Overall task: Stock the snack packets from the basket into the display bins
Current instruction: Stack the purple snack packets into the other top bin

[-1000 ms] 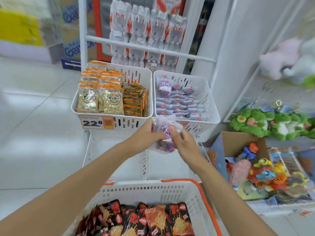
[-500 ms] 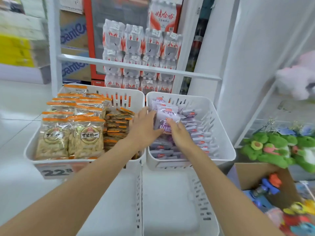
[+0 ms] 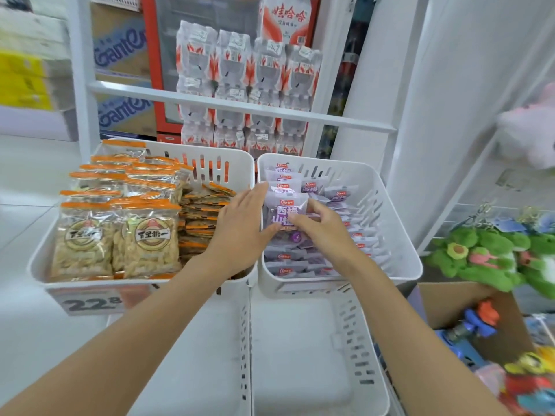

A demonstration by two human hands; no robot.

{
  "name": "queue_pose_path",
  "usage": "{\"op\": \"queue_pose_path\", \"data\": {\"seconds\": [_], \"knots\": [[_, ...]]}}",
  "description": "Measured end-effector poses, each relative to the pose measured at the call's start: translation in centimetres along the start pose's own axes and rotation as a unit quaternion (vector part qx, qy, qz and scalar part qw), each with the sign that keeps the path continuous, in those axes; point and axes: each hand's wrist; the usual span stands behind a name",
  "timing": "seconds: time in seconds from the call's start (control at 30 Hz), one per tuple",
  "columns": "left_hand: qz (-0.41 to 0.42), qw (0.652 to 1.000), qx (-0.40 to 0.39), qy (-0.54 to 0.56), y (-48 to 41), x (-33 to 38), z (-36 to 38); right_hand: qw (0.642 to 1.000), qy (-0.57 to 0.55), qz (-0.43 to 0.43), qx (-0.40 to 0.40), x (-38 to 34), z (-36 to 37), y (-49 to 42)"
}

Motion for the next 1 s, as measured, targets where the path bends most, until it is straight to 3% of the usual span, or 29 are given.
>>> {"op": "queue_pose_path", "data": {"seconds": [0.17, 0.37, 0.53, 0.7, 0.77, 0.87, 1.0], "knots": [[0.012, 0.998, -0.025, -0.060, 0.2, 0.0, 0.0, 0.997, 0.059, -0.020, 0.053, 0.5, 0.0, 1.0], [0.000, 1.000, 0.022, -0.022, 2.5, 0.8, -1.1, 0.988, 0.076, -0.050, 0.125, -0.6, -0.6, 3.6], [-0.015, 1.000, 0.019, -0.013, 7.2, 2.7, -2.8, 0.992, 0.117, -0.020, 0.031, -1.4, -0.1, 7.8], [-0.035, 0.999, 0.013, 0.030, 12.9, 2.9, -4.9, 0.992, 0.104, -0.032, 0.069, -3.0, 2.5, 13.8], [-0.056, 0.997, -0.028, 0.054, 16.8, 2.5, -5.2, 0.995, 0.098, -0.007, 0.036, -2.3, 4.3, 17.5], [-0.117, 0.985, -0.105, 0.067, 24.1, 1.1, -5.4, 0.986, 0.137, 0.055, -0.079, 0.5, 6.6, 23.5], [-0.186, 0.954, -0.222, 0.073, 35.0, -2.6, -5.5, 0.920, 0.220, 0.169, -0.276, 5.7, 8.7, 30.4]]}}
Point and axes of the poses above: each hand's wrist, its own y-axis away from the middle knuckle, its own z-axis out of the palm, x = y × z, and after that the axes turned 7 degrees about -y, right-handed
